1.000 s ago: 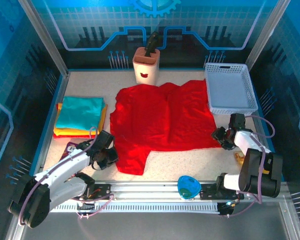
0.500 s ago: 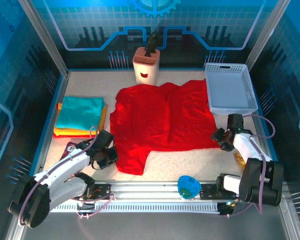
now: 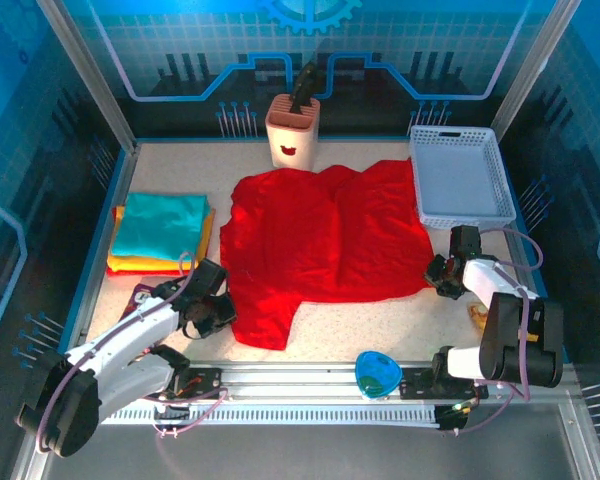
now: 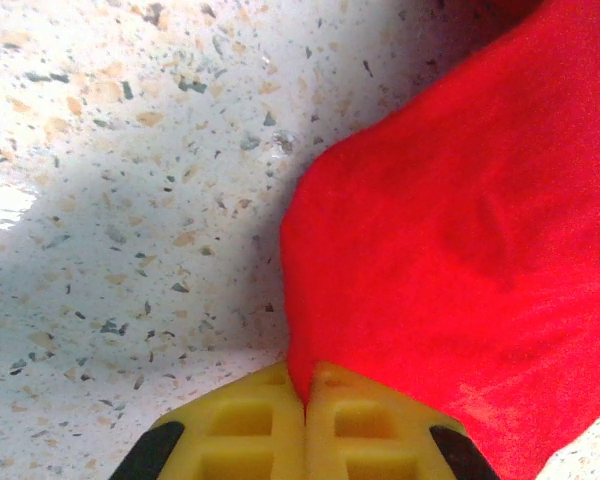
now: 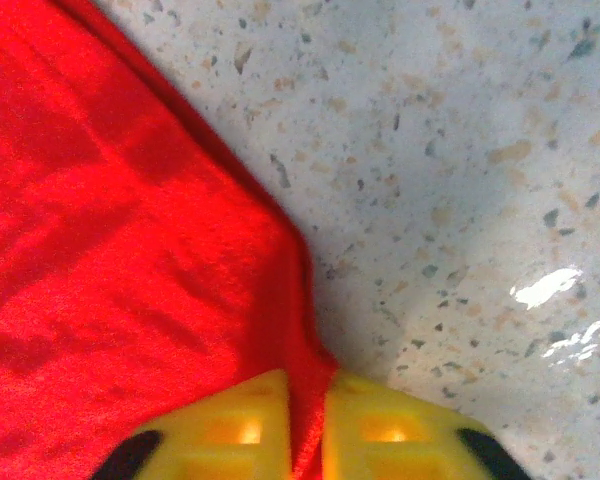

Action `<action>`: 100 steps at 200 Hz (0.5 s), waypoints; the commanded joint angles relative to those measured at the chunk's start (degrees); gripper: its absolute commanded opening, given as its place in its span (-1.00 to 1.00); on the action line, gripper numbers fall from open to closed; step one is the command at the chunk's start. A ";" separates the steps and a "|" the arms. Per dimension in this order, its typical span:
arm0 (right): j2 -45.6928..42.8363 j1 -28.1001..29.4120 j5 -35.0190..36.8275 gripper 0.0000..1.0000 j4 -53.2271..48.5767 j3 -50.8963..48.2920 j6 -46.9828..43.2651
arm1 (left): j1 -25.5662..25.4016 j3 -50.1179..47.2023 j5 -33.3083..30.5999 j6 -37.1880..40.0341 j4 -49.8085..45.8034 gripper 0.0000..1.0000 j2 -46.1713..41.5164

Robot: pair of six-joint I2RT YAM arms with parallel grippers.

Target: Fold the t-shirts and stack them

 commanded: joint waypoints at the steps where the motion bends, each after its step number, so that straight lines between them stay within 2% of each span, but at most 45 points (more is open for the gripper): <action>1: -1.13 0.75 -1.91 -1.00 -1.60 -0.75 -0.18 | 0.53 2.50 -0.38 2.12 -1.44 -1.00 -0.50; 45: -7.86 0.75 -6.17 -1.00 -4.90 3.52 -1.57 | 1.02 11.92 -0.12 5.13 -3.47 -1.00 -0.01; 100: -18.48 1.32 -11.54 -1.00 -9.90 13.75 -2.83 | 1.48 38.21 -6.13 14.76 -13.76 -1.00 2.42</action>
